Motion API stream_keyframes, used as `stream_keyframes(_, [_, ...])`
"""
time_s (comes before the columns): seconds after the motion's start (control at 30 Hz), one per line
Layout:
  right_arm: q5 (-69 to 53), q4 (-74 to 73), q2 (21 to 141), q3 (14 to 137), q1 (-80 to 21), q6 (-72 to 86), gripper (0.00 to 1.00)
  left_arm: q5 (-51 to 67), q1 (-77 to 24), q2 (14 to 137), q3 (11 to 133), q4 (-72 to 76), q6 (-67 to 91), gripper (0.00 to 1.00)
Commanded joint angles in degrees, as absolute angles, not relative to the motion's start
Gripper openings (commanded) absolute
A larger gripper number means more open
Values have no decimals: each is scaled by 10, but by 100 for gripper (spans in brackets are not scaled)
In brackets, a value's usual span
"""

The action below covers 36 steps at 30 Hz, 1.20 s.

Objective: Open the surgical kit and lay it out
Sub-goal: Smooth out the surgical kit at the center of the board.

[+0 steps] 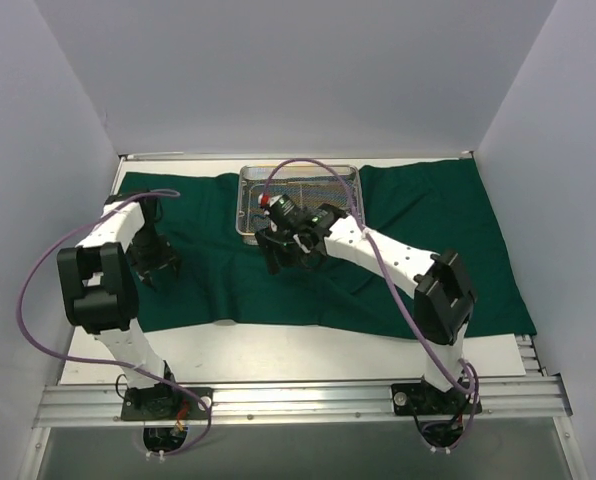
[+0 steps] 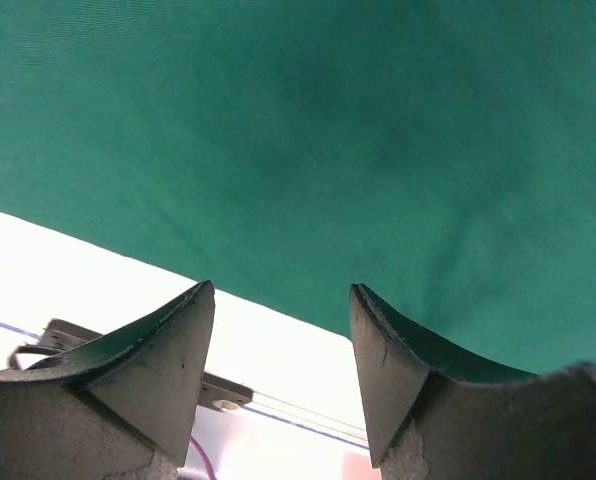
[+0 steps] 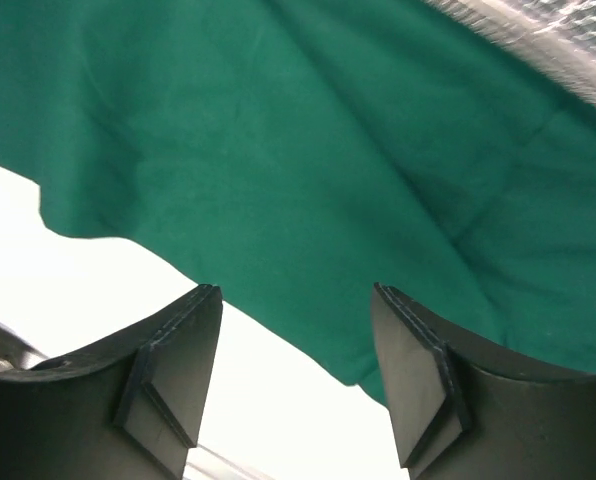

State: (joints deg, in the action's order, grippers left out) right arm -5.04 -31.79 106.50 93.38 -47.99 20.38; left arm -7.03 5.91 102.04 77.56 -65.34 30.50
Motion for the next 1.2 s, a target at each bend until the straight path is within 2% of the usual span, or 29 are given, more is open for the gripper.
stream_keyframes(0.0, [-15,-286,1075,894,-511,186,62,-60,70,1064,767,-659,345,65])
stream_keyframes(0.23, [51,-210,1107,793,-559,173,63,18,132,1079,699,-629,364,65])
stream_keyframes(0.43, [81,-188,1152,765,-583,178,63,-16,184,1067,656,-635,361,65])
stream_keyframes(0.63, [56,-197,1162,735,-622,166,62,-32,245,1049,626,-637,370,65])
stream_keyframes(0.8, [-57,-217,1118,708,-672,130,62,-71,252,951,631,-648,376,64])
stream_keyframes(0.9, [-77,-245,1080,708,-688,112,63,-104,252,899,650,-663,370,65])
stream_keyframes(1.07, [-77,-270,1019,757,-679,107,64,-112,251,856,699,-660,356,65])
stream_keyframes(1.17, [-41,-282,1006,807,-648,127,69,-71,250,840,693,-631,342,66])
